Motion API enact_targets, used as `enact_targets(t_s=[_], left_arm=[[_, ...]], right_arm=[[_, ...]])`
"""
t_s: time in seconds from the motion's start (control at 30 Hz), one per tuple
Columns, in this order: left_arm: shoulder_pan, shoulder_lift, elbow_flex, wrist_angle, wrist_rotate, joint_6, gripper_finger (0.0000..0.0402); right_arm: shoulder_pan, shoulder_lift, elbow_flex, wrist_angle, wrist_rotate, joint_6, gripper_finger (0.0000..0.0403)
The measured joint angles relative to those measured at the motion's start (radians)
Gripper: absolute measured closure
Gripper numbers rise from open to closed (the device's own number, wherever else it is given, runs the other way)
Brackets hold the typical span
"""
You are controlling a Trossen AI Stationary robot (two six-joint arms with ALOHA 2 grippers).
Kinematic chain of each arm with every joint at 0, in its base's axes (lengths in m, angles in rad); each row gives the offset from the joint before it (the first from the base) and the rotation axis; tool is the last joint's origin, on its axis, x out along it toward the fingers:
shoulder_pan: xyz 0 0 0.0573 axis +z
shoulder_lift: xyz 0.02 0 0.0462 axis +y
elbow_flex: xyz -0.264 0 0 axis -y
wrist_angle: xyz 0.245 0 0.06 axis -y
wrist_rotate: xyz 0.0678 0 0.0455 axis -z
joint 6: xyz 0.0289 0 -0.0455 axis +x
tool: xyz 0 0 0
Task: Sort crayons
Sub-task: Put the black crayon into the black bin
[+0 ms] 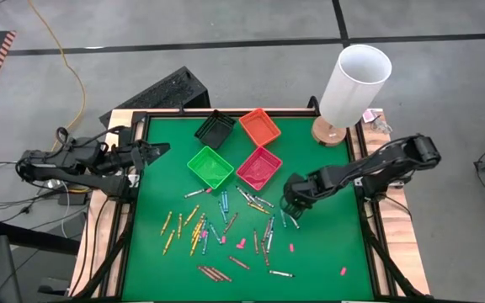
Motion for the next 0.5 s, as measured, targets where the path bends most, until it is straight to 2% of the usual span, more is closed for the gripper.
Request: enact_targets(t_s=[0.23, 0.5], left_arm=[[0.000, 0.000, 0.000, 0.000, 0.002, -0.033, 0.0202], [0.000, 0.000, 0.000, 0.000, 0.002, -0.042, 0.0202]], right_arm=[[-0.026, 0.086, 0.000, 0.012, 0.014, 0.000, 0.0207], [-0.051, 0.138, 0.000, 0.041, 0.028, -0.023, 0.0210]])
